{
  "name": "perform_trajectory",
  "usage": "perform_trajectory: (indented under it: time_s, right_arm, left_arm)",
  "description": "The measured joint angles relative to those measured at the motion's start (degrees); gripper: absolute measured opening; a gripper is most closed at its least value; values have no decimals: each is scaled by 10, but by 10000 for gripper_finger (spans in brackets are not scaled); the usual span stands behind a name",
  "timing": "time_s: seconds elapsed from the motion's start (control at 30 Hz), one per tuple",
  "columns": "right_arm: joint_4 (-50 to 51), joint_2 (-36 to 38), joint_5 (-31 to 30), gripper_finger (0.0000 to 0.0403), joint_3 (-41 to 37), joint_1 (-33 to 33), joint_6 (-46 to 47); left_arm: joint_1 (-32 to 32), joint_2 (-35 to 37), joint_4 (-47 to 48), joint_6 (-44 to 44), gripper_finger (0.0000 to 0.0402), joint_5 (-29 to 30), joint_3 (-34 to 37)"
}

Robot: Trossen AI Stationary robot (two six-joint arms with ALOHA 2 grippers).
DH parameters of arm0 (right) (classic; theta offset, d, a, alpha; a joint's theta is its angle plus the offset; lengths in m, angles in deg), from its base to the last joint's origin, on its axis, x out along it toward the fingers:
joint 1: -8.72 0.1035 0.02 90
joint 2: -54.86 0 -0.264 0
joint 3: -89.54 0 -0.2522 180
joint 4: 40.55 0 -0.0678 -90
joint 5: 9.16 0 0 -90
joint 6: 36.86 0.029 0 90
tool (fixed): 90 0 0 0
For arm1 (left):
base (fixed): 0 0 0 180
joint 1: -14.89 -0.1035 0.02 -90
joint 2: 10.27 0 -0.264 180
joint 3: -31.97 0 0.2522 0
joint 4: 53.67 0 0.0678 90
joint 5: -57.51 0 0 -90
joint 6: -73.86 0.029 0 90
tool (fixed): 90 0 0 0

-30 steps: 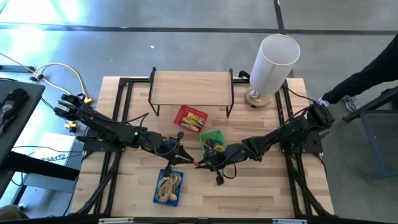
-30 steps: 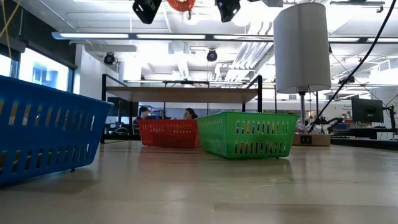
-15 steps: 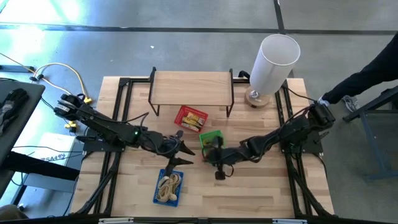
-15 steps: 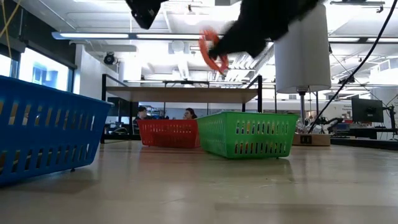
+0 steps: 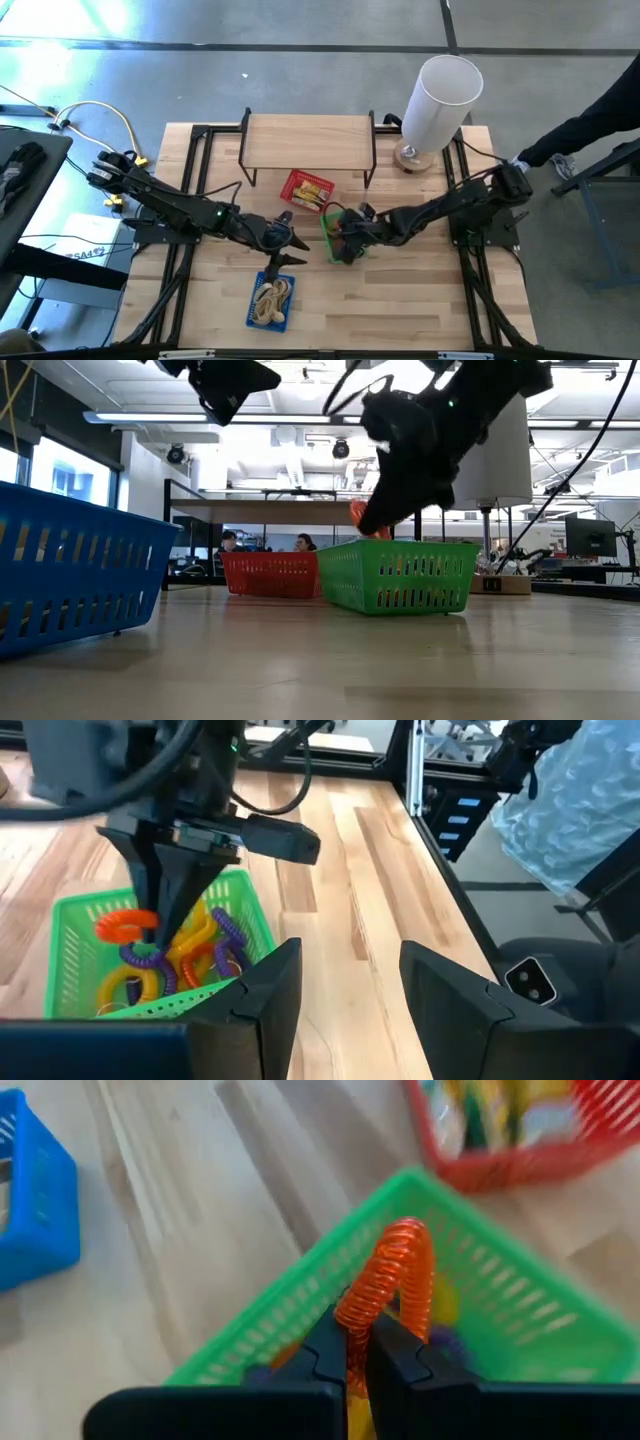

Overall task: Pick & Place Office Desk Supplies
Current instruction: Put the orange spring keychain into the green bin, then put the green bin on the shelf

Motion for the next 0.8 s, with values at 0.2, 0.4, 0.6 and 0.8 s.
perform_trajectory:
  time_s: [0.2,0.4,0.6,0.8]
  right_arm:
    - [31,-22,17,12,0,-11,48]
    - [36,-22,16,45,0,-13,50]
    - [37,-22,11,111,0,-13,48]
    - [46,-8,-34,129,0,-2,22]
  left_arm:
    - [0,0,3,0,165,0,0]
    - [0,0,3,0,165,0,0]
    - [0,0,5,0,165,0,0]
    - [0,0,12,-9,165,0,0]
